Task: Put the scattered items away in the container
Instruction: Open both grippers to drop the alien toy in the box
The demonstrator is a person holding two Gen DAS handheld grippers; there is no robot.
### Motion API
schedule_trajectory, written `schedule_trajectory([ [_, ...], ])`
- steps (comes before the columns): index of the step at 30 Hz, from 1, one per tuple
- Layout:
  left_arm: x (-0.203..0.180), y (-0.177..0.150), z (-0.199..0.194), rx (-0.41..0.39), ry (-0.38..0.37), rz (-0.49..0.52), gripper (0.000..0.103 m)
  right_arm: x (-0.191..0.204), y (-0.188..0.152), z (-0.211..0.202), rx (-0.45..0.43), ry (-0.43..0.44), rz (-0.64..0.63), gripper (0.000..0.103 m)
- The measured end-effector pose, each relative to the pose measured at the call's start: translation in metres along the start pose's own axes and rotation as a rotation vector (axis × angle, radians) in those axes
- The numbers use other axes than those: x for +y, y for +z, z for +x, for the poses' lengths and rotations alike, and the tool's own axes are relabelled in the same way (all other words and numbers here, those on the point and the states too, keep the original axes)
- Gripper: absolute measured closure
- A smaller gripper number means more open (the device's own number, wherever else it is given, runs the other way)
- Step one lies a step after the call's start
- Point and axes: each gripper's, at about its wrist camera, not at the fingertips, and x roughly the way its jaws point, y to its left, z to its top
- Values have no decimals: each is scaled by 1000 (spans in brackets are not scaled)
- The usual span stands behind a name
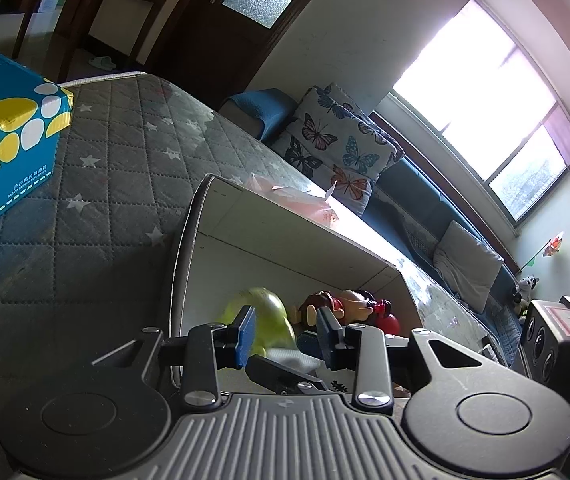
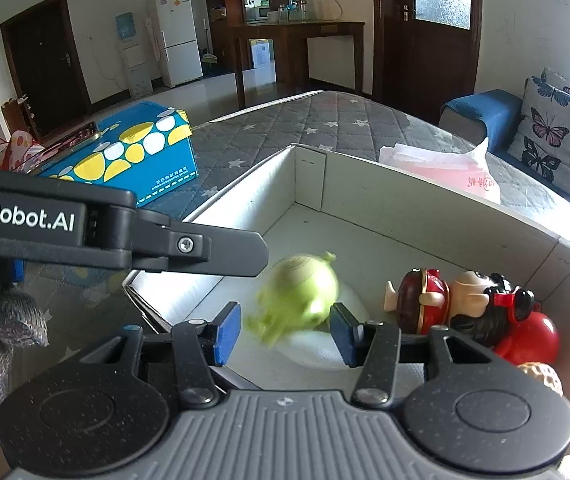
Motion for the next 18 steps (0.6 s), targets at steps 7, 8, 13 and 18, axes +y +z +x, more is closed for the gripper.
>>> schedule_trajectory([
  [7, 2, -3, -5, -4, -2, -3, 67, 4, -2, -12, -36, -4, -4, 46],
  [8, 1, -4, -6, -5, -4, -1, 67, 5, -4, -16, -45, -3, -7, 46],
  [13, -5, -7, -13, -14, -8, 15, 67, 10, -9, -33, -83, -19, -20, 37],
  [18, -12, -13, -23, -28, -13, 33, 67, 13, -18, -55, -124, -30, -21, 29],
])
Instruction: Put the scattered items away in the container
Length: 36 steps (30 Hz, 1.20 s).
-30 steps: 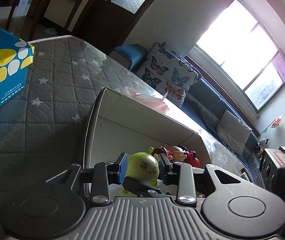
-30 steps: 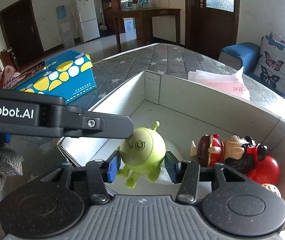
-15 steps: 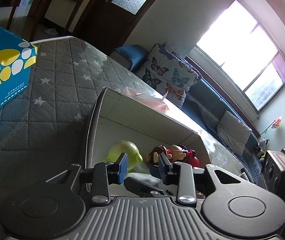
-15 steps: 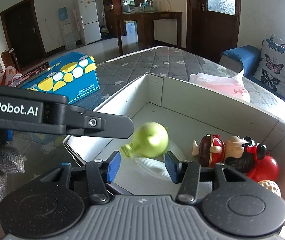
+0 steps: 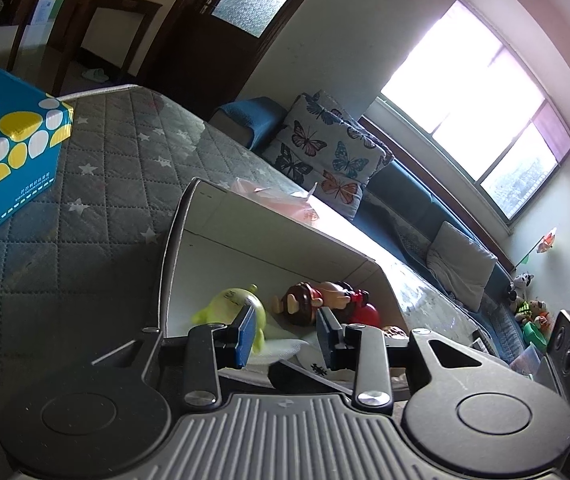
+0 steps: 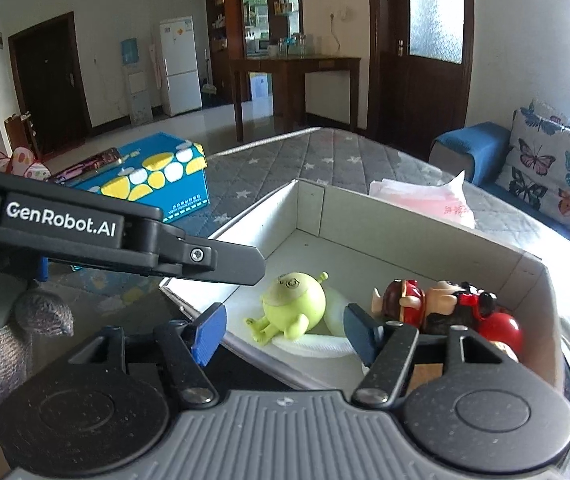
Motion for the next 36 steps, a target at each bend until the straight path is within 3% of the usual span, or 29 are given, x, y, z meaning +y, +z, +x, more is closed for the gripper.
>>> schedule_trajectory([
  [12, -18, -26, -29, -35, 23, 74, 68, 6, -34, -58, -77, -45, 11, 15],
  [16, -24, -37, -33, -38, 61, 104, 67, 7, -47, -71, -86, -71, 28, 4],
  [20, -29, -53, -33, -24, 125, 155, 67, 8, -60, -82, -84, -102, 37, 0],
  [28, -35, -76, -37, 9, 191, 200, 65, 11, -78, -94, -89, -139, 70, 0],
  [36, -48, -94, -46, -10, 270, 264, 66, 15, -88, -98, -94, -173, 117, 0],
])
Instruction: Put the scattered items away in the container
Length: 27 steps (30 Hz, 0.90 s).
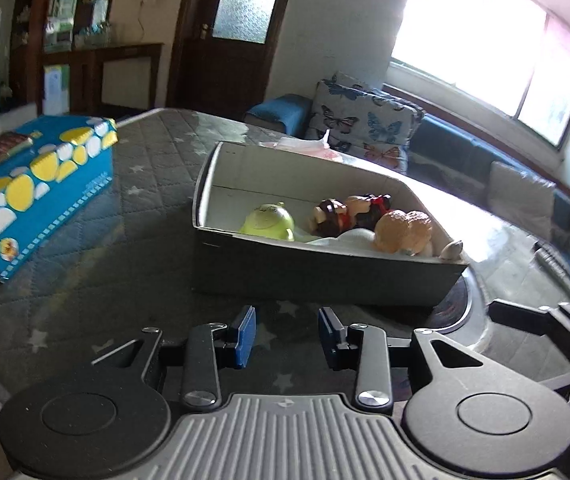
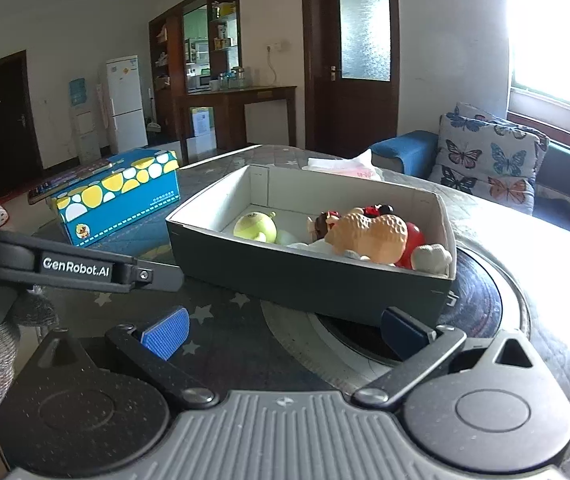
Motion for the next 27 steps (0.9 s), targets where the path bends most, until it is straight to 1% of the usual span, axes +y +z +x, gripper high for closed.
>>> schedule_trajectory([
  [4, -5, -7, -1, -26, 68, 13, 66, -1, -5, -3, 0, -15, 27, 0],
  [6, -6, -10, -1, -26, 89, 12, 66, -1, -7, -3, 0, -13, 43, 0],
  [10, -3, -14, 1, -11, 75, -9, 67, 0, -12, -3, 8, -20, 54, 0],
  [15, -5, -17, 3, -3, 78, -5, 67, 0, -16, -2, 16, -25, 73, 0],
  [27, -8, -22, 9, 3, 135, 28, 67, 2, -20, 2, 26, -23, 91, 0],
])
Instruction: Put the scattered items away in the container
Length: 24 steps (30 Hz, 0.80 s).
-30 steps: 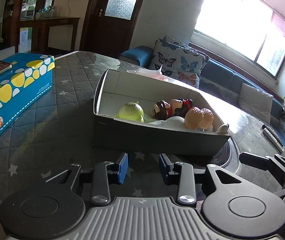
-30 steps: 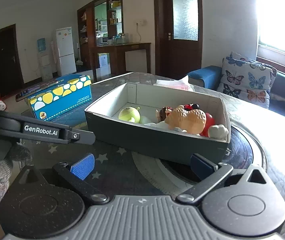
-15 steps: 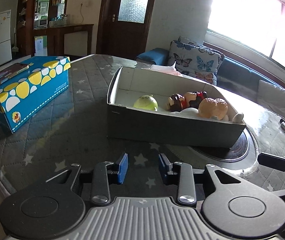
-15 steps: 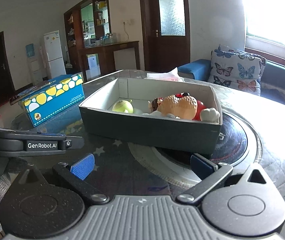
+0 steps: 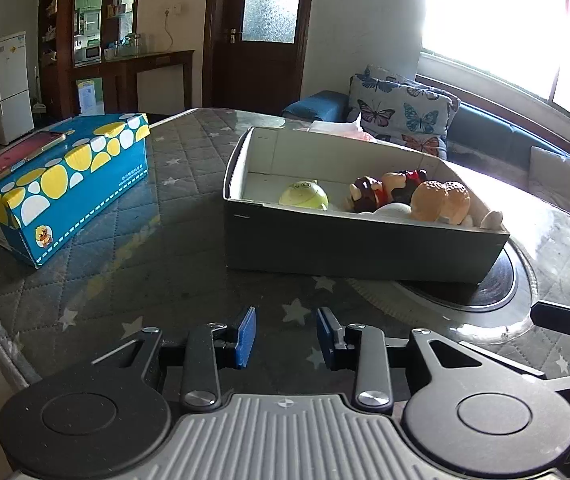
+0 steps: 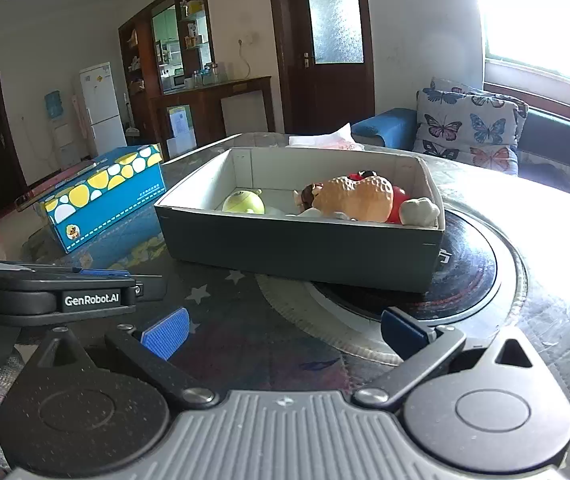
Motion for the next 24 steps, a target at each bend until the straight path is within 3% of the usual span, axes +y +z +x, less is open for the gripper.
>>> schedule_trajectory([
  [24, -5, 2, 7, 16, 30, 56, 66, -5, -4, 13, 23, 3, 49, 0],
])
